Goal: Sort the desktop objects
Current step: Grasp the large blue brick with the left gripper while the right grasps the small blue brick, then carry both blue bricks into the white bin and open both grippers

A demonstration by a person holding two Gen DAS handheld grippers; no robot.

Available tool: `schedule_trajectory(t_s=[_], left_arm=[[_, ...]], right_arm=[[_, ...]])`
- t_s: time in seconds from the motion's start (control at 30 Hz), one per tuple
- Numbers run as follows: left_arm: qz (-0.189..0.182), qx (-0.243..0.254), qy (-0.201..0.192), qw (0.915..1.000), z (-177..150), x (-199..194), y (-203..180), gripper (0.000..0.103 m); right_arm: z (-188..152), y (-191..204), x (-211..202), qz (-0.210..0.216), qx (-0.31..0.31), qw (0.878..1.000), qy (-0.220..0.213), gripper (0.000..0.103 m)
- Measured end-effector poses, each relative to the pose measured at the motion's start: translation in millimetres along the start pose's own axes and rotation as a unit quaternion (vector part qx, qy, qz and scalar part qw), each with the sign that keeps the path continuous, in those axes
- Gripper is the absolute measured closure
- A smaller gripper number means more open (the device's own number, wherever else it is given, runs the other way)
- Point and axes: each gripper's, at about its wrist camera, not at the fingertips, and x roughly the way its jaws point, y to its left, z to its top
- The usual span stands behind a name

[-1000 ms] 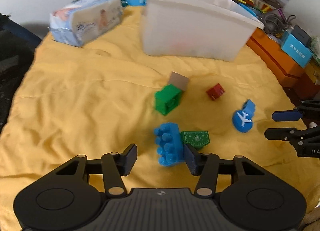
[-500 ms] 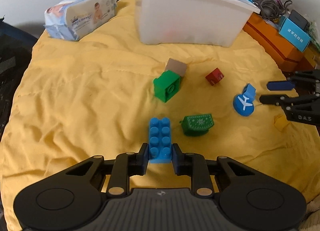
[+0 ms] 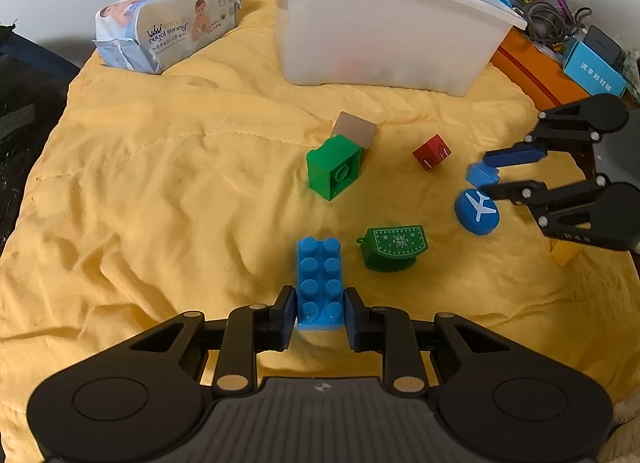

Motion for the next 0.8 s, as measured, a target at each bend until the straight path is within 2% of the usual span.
schedule_trajectory(t_s=[0.1, 0.2, 0.37, 0.43, 0.53, 0.7, 0.8], left_arm=[[0.000, -0.005, -0.001, 1.0000, 0, 1, 0, 0.075], [0.001, -0.005, -0.001, 1.0000, 1, 1, -1, 0.075], [0.004, -0.005, -0.002, 1.0000, 1, 1, -2, 0.074], [0.004, -0.006, -0.005, 1.0000, 1, 1, -2, 0.074], [0.004, -0.010, -0.013, 0.9999, 1, 3, -1, 0.071], [0.009, -0.007, -0.015, 0.9998, 1, 3, -3, 0.072], [-0.008, -0.003, -0.012, 0.9999, 2, -2, -4, 0.074]], right_arm=[[5, -18, 5, 0.022, 0.076, 0.997, -0.001, 0.075], [6, -45, 14, 0.053, 0.160, 0.986, 0.005, 0.075], [-2, -60, 26, 0.057, 0.212, 0.976, 0.010, 0.081], [-5, -55, 23, 0.056, 0.207, 0.977, 0.005, 0.085], [-10, -44, 20, 0.040, 0.193, 0.980, -0.007, 0.085], [-13, -45, 19, 0.032, 0.222, 0.974, -0.011, 0.085], [-10, -43, 12, 0.029, 0.228, 0.973, -0.011, 0.085]])
